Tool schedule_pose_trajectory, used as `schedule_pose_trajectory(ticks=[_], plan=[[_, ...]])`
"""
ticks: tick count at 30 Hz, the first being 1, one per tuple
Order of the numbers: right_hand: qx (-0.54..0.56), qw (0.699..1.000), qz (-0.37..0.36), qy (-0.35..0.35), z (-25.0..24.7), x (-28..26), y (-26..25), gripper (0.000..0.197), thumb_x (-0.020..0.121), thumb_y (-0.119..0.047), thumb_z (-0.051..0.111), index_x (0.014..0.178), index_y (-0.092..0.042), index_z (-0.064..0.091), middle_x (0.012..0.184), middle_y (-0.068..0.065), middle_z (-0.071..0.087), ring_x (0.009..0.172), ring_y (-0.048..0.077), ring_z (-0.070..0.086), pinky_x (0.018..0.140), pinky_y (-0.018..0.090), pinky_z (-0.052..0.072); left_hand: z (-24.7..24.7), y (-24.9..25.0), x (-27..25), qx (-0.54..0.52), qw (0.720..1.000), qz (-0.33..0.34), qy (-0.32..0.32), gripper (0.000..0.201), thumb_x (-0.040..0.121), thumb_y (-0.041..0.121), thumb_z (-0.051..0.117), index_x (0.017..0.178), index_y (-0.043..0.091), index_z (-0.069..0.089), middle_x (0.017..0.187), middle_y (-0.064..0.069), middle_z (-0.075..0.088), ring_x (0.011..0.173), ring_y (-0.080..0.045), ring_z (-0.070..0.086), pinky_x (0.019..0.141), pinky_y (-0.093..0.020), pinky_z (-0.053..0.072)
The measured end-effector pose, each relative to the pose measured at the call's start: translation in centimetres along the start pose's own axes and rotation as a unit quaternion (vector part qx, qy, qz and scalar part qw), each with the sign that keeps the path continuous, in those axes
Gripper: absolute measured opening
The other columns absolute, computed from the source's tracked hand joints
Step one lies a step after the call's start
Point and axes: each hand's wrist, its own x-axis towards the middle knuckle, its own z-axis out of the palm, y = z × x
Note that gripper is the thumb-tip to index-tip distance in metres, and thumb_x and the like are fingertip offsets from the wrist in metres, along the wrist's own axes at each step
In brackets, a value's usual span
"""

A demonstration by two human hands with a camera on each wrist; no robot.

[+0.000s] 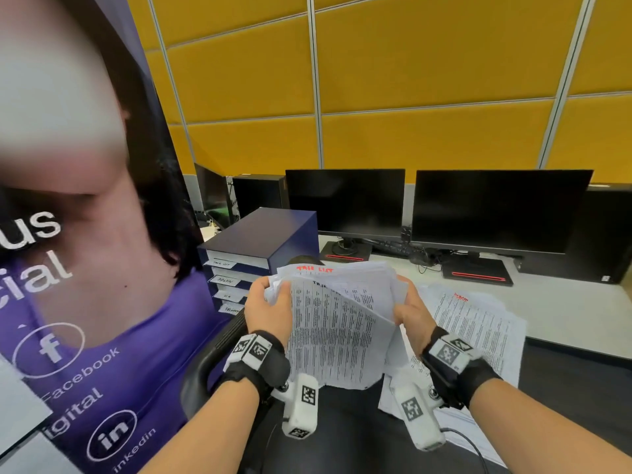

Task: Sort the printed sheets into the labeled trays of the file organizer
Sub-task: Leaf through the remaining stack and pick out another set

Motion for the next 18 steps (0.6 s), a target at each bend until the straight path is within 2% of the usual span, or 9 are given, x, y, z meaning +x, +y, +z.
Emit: schedule_pose_trajectory(ticks=[2, 3, 5, 6, 8, 10, 12, 16, 18], plan=[[-0.009, 1.0, 0.004, -0.013, -0.1, -0.1, 0.5, 0.081, 0.045, 0.0, 0.039, 0.126, -0.013, 0.039, 0.108, 0.013, 0.051, 0.099, 0.027, 0.053, 0.075, 0.043, 0.049, -0.1, 0.0, 0.1, -0.006, 1.0, -0.003, 0.009, 0.015, 0.09, 0.019, 0.061, 0.102, 0.017, 0.052, 0.082, 0.013, 0.053, 0.069, 0.001, 0.051, 0.051, -0.002, 0.038], [-0.014, 1.0, -0.001, -0.017, -0.2, -0.2, 0.4, 0.079, 0.045, 0.0, 0.039, 0.123, -0.013, 0.04, 0.109, 0.014, 0.051, 0.097, 0.026, 0.053, 0.073, 0.044, 0.049, -0.2, 0.1, 0.1, -0.013, 1.0, -0.004, 0.01, 0.018, 0.09, 0.017, 0.061, 0.104, 0.016, 0.05, 0.082, 0.013, 0.052, 0.069, 0.002, 0.05, 0.051, 0.0, 0.038], [-0.018, 1.0, -0.006, -0.024, -0.3, -0.5, 0.4, 0.069, 0.052, 0.002, 0.042, 0.119, -0.015, 0.041, 0.107, 0.007, 0.053, 0.089, 0.018, 0.054, 0.061, 0.03, 0.048, -0.4, 0.2, 0.1, -0.026, 1.0, -0.006, 0.007, 0.02, 0.09, 0.014, 0.06, 0.106, 0.015, 0.049, 0.083, 0.014, 0.051, 0.069, 0.003, 0.05, 0.05, 0.002, 0.037], [-0.029, 0.999, -0.006, -0.03, -0.4, -0.6, 0.4, 0.065, 0.06, 0.007, 0.045, 0.12, -0.018, 0.039, 0.108, 0.003, 0.055, 0.091, 0.014, 0.056, 0.06, 0.023, 0.048, -0.5, 0.1, 0.2, -0.03, 1.0, -0.008, 0.005, 0.021, 0.09, 0.014, 0.059, 0.108, 0.015, 0.049, 0.083, 0.014, 0.051, 0.069, 0.003, 0.05, 0.05, 0.002, 0.038], [-0.08, 0.996, -0.011, -0.04, -0.5, -0.5, 1.0, 0.063, 0.075, 0.015, 0.049, 0.126, -0.022, 0.037, 0.113, -0.002, 0.056, 0.103, 0.011, 0.057, 0.07, 0.021, 0.051, -0.5, -0.1, 0.2, -0.034, 0.999, -0.007, -0.003, 0.022, 0.09, 0.014, 0.059, 0.11, 0.015, 0.049, 0.085, 0.014, 0.051, 0.071, 0.001, 0.052, 0.049, 0.001, 0.039], [-0.15, 0.988, -0.031, -0.032, -0.4, -0.3, 1.4, 0.057, 0.083, 0.005, 0.057, 0.129, -0.022, 0.038, 0.114, -0.005, 0.057, 0.108, 0.013, 0.058, 0.084, 0.026, 0.052, -0.2, 0.0, 0.2, -0.036, 0.999, 0.0, -0.012, 0.022, 0.091, 0.014, 0.057, 0.111, 0.017, 0.048, 0.087, 0.013, 0.052, 0.074, 0.002, 0.053, 0.051, 0.0, 0.039], [-0.179, 0.983, -0.047, -0.009, 0.2, -0.1, 1.1, 0.047, 0.088, -0.005, 0.059, 0.129, -0.018, 0.041, 0.112, -0.005, 0.058, 0.105, 0.012, 0.058, 0.089, 0.026, 0.048, 0.2, 0.2, 0.1, -0.028, 0.999, 0.023, -0.034, 0.02, 0.092, 0.017, 0.056, 0.11, 0.023, 0.047, 0.092, 0.013, 0.052, 0.078, 0.003, 0.053, 0.058, -0.002, 0.041], [-0.155, 0.984, -0.088, 0.031, 1.2, 0.1, 0.0, 0.042, 0.09, -0.006, 0.057, 0.127, -0.017, 0.041, 0.113, -0.002, 0.058, 0.099, 0.009, 0.058, 0.075, 0.012, 0.045, 1.2, 0.4, -0.1, -0.02, 0.994, 0.077, -0.078, 0.029, 0.091, 0.018, 0.057, 0.113, 0.029, 0.043, 0.104, 0.005, 0.055, 0.089, -0.006, 0.058, 0.075, -0.015, 0.048], [-0.137, 0.986, -0.086, 0.041, 1.1, 0.1, 0.1, 0.051, 0.087, 0.001, 0.056, 0.13, -0.019, 0.036, 0.109, 0.0, 0.057, 0.091, 0.008, 0.059, 0.064, 0.014, 0.05, 1.2, 0.2, 0.0, -0.001, 0.991, 0.087, -0.097, 0.043, 0.089, 0.016, 0.06, 0.122, 0.033, 0.039, 0.111, 0.004, 0.053, 0.097, -0.007, 0.056, 0.084, -0.024, 0.048]])
